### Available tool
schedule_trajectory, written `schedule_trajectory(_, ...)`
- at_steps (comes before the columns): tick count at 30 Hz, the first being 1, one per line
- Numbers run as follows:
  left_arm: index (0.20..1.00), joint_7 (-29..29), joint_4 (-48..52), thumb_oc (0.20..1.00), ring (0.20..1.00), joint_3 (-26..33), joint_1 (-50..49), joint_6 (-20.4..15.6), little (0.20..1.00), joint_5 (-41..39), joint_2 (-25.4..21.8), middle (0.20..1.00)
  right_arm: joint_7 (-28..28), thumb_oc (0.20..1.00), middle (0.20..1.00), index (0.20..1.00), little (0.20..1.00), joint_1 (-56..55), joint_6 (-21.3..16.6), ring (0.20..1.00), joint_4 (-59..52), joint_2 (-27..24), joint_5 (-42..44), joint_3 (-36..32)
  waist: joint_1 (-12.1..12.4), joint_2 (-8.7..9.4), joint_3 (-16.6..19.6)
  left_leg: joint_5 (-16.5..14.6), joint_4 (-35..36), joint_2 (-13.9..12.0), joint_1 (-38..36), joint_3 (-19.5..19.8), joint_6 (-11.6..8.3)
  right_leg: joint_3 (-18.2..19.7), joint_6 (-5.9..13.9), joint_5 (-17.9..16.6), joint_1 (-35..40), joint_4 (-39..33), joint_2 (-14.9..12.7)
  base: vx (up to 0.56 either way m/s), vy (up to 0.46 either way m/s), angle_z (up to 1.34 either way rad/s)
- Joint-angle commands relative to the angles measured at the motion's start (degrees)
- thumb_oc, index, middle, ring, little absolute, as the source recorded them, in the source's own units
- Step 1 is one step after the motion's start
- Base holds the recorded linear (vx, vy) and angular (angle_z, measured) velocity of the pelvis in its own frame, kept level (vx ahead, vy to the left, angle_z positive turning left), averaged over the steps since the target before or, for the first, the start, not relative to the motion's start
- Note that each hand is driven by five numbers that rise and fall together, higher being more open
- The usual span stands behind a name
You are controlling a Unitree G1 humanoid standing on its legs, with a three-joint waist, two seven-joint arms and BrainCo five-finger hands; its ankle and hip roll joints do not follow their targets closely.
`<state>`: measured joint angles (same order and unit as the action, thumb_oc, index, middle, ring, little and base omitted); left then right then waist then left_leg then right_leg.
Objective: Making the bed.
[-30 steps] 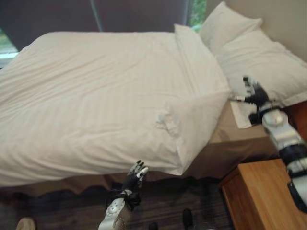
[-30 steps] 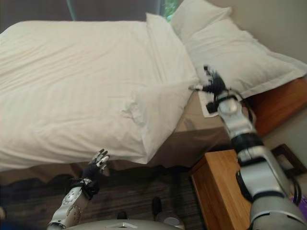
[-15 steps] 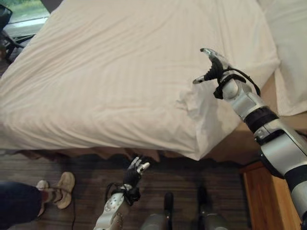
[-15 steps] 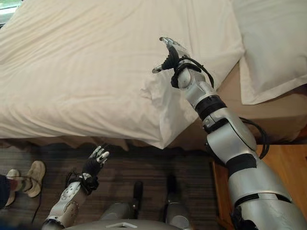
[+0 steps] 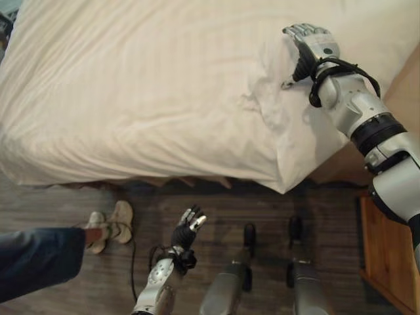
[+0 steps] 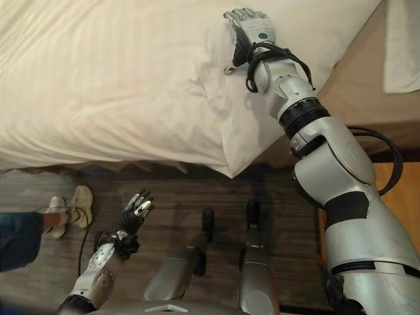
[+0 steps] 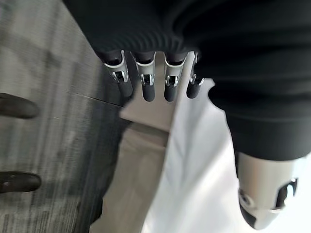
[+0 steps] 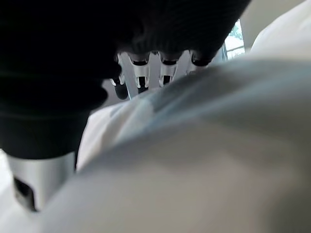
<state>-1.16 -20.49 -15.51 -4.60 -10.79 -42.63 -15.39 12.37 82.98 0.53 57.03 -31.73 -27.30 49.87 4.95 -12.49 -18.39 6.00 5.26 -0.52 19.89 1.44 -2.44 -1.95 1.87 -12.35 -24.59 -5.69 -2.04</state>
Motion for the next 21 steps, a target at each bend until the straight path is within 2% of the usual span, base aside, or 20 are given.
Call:
schedule_trajectory(1, 1.000, 1.17, 2.25, 1.000, 1.000, -2.15, 2.61, -2.64, 1.000, -1.48, -0.63, 1.000, 1.69, 1.000, 1.000, 1.000, 1.000, 8.09, -0.80, 1.000, 2.63, 1.13, -3.88, 4.82, -0.20, 2.39, 0.12, 3.27, -0.26, 1.89, 0.66, -1.08, -3.58, 5.84, 4.77, 5.62, -2.84, 7.58, -2.68, 0.01, 0.017, -0.11)
schedule_trajectory(6, 1.000, 2.37, 0.67, 1.000, 1.000, -3.42, 3.94, -2.81, 1.000, -1.62, 1.48, 1.000, -0.01, 1.000, 1.000, 1.000, 1.000, 6.47, -0.03, 1.000, 3.65, 1.57, -7.61, 7.75, -0.85, 1.28, -1.06, 3.25, -0.26, 2.08, 0.44, -1.75, -3.69, 6.68, 4.61, 6.10, -3.62, 8.91, -2.92, 0.02, 0.033, -0.07)
schedule_trajectory(7, 1.000, 2.52, 0.69, 1.000, 1.000, -3.38, 3.77, -2.75, 1.000, -1.56, 1.64, 1.000, -0.58, 0.429, 0.429, 0.429, 0.429, 6.00, 0.06, 0.429, 3.63, 1.29, -8.76, 8.60, -0.99, 1.13, -1.10, 3.17, -0.26, 2.18, 0.20, -1.74, -3.69, 6.64, 4.62, 6.20, -3.40, 9.01, -3.12, 0.03, 0.042, -0.02)
schedule_trajectory(8, 1.000, 2.45, 0.61, 1.000, 1.000, -3.09, 3.73, -2.66, 1.000, -1.51, 1.77, 1.000, -1.52, 0.200, 0.200, 0.200, 0.200, 5.80, -0.12, 0.200, 3.61, 1.16, -9.48, 9.08, -1.17, 0.98, -1.13, 3.08, -0.26, 2.28, -0.13, -1.72, -3.70, 6.60, 4.64, 6.39, -3.05, 9.07, -3.31, 0.00, 0.000, 0.00)
schedule_trajectory(11, 1.000, 2.52, 0.58, 1.000, 1.000, -3.10, 3.92, -2.80, 1.000, -1.25, 1.74, 1.000, -1.96, 0.200, 0.200, 0.200, 0.200, 6.07, -0.16, 0.200, 3.15, 0.37, -10.43, 9.97, -1.57, 0.92, -1.13, 2.87, -0.26, 2.43, -0.61, -1.83, -3.68, 6.45, 4.72, 6.55, -2.50, 8.99, -3.58, 0.01, 0.013, 0.02)
schedule_trajectory(14, 1.000, 2.76, 0.52, 1.000, 1.000, -2.81, 4.18, -2.99, 1.000, -0.88, 1.34, 1.000, -1.35, 0.200, 0.200, 0.200, 0.200, 7.03, -0.42, 0.200, -3.11, -2.23, -9.24, 9.39, -2.81, 1.23, -0.95, 2.32, -0.26, 2.55, -1.92, -2.21, -3.58, 6.64, 4.93, 6.45, -0.98, 8.48, -3.88, 0.02, 0.039, 0.05)
schedule_trajectory(16, 1.000, 2.97, 0.51, 1.000, 1.000, -2.05, 4.34, -2.64, 1.000, -0.70, 0.73, 1.000, -0.03, 0.200, 0.200, 0.200, 0.200, 6.98, -0.28, 0.200, -13.06, -5.71, -6.43, 6.55, -4.37, 1.57, -0.48, 1.52, -0.26, 2.55, -3.36, -2.74, -3.27, 7.17, 5.13, 6.19, 0.75, 7.33, -4.28, 0.02, 0.056, 0.02)
schedule_trajectory(17, 1.000, 2.97, 0.52, 1.000, 1.000, -2.07, 4.34, -2.63, 1.000, -0.71, 0.70, 1.000, -0.10, 0.200, 0.200, 0.200, 0.200, 6.92, -0.22, 0.200, -13.20, -5.79, -6.44, 6.48, -4.35, 1.60, -0.54, 1.50, -0.26, 2.55, -3.44, -2.76, -3.26, 7.18, 5.14, 6.16, 0.87, 7.25, -4.29, 0.02, 0.060, -0.03)
schedule_trajectory(18, 1.000, 2.82, 0.71, 1.000, 1.000, -1.57, 4.44, -2.28, 1.000, -0.69, 0.32, 1.000, 0.65, 0.200, 0.200, 0.200, 0.200, 6.28, -0.28, 0.200, -17.83, -7.72, -5.54, 4.82, -5.17, 1.61, -0.20, 1.05, -0.26, 2.61, -3.96, -3.19, -2.99, 7.59, 5.34, 5.91, 1.51, 6.62, -4.53, 0.01, 0.045, -0.13)
schedule_trajectory(20, 1.000, 2.86, 0.62, 1.000, 1.000, -1.04, 4.36, -2.01, 1.000, -0.65, 0.27, 1.000, 2.42, 0.200, 0.200, 0.200, 0.200, 4.10, -0.16, 0.200, -22.04, -9.80, -2.84, 0.74, -6.15, 1.49, -0.04, 0.67, -0.26, 2.63, -4.58, -3.70, -2.76, 8.18, 5.66, 5.62, 2.09, 6.03, -4.78, 0.01, 0.073, -0.18)
schedule_trajectory(21, 1.000, 2.86, 0.66, 1.000, 1.000, -0.62, 4.40, -1.86, 1.000, -0.49, 0.35, 1.000, 4.89, 0.200, 0.200, 0.200, 0.200, 0.82, -0.30, 0.200, -26.47, -12.19, -1.54, -3.50, -7.18, 1.17, -0.05, 0.35, -0.26, 2.69, -5.02, -4.31, -2.54, 8.68, 5.90, 5.40, 2.49, 5.69, -4.89, 0.02, 0.087, -0.20)
